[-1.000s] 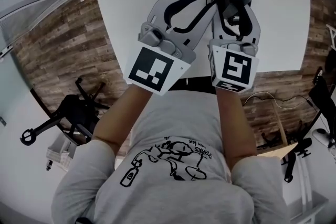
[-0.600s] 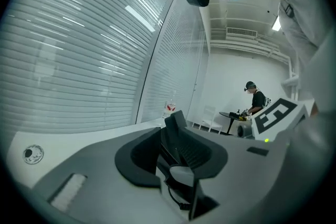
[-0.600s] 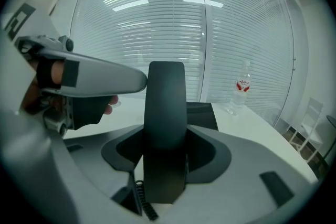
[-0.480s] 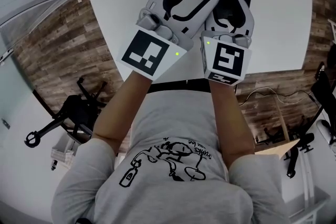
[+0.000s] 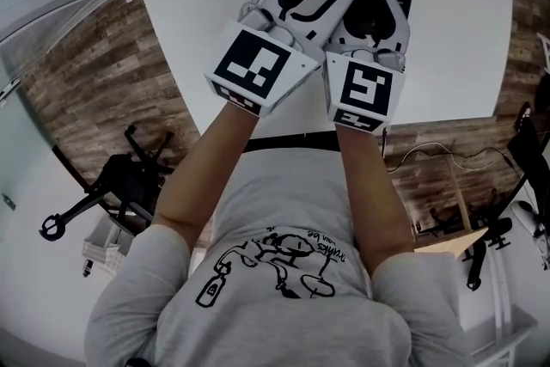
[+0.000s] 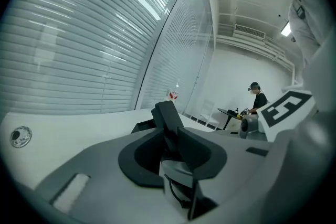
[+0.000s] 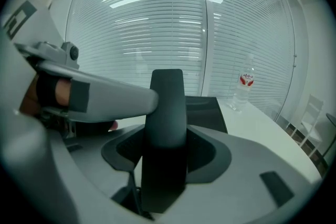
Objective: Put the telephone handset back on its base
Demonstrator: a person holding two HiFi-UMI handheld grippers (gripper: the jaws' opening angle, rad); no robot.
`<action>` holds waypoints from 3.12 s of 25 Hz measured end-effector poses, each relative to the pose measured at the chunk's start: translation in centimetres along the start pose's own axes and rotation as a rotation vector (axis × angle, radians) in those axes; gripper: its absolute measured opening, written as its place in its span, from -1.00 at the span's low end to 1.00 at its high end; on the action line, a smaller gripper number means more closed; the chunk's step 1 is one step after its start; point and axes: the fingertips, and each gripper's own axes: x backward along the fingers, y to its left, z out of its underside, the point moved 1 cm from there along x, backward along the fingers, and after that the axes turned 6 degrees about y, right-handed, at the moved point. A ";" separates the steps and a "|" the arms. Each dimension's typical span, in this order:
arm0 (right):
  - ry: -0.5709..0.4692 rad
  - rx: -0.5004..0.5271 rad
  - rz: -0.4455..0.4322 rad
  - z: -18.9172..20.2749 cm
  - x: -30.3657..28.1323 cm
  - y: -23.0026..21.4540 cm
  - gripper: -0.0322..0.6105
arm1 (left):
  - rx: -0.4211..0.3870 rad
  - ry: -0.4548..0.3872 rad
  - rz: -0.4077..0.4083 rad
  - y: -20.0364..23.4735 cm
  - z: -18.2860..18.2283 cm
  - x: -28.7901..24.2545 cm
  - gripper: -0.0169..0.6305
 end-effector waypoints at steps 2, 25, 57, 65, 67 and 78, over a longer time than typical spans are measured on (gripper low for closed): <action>0.001 -0.003 -0.001 0.1 -0.3 -0.1 -0.25 | 0.006 0.005 0.001 0.2 0.1 -0.3 -0.71; -0.043 0.113 -0.039 0.2 0.9 -0.5 -0.19 | 0.070 0.030 -0.079 1.8 1.1 -1.9 -0.77; -0.074 0.175 -0.150 1.1 10.7 -3.3 -0.56 | 0.004 0.002 -0.225 0.1 -0.1 3.4 -0.94; -0.150 0.156 -0.223 -6.3 15.8 -5.2 -0.62 | 0.002 -0.099 -0.307 -4.6 -4.5 10.1 -0.94; -0.165 0.154 -0.245 -7.7 17.2 -5.4 -0.63 | -0.024 -0.122 -0.315 -5.9 -5.9 11.6 -0.94; -0.271 0.167 -0.332 -14.3 25.5 -5.4 -0.66 | -0.090 -0.268 -0.369 -11.5 -13.8 18.5 -0.94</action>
